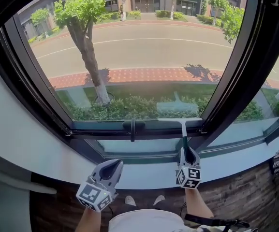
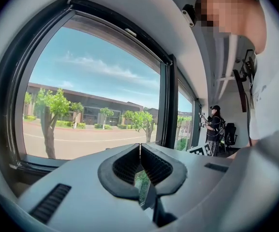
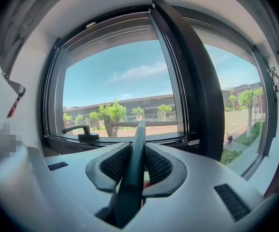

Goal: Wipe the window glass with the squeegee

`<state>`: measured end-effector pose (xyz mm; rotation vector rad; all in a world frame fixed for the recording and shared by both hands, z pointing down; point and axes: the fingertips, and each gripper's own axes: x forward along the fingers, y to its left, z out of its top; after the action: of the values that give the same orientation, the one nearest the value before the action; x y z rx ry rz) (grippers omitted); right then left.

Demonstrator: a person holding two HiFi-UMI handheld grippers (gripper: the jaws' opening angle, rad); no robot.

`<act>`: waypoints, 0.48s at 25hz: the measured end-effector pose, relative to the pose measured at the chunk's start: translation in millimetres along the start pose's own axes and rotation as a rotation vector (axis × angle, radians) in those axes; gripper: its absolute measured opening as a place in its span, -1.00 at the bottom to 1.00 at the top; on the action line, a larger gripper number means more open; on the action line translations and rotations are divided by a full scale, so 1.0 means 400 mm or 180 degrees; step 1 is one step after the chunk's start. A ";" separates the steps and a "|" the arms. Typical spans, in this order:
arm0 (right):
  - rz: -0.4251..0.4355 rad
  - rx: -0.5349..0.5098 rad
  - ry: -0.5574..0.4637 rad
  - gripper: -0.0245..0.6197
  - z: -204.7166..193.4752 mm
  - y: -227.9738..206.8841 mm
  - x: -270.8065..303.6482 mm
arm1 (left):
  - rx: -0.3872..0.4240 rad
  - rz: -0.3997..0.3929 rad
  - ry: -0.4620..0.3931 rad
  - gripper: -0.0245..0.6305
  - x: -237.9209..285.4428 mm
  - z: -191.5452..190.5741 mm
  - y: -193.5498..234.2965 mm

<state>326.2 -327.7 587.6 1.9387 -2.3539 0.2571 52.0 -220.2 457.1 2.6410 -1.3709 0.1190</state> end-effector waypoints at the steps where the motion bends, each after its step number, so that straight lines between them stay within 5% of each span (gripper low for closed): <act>1: 0.0050 0.0020 -0.0052 -0.61 0.011 0.006 -0.008 | -0.0035 0.0053 0.0019 -0.85 0.003 -0.012 0.005; 12: 0.0420 -0.0020 -0.0596 -0.61 0.180 0.059 -0.090 | -0.0241 0.0330 -0.0167 -0.86 -0.007 -0.023 0.026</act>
<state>313.3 -301.4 508.9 1.8828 -2.6005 0.0787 42.0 -222.1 466.9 2.5288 -1.4986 0.0099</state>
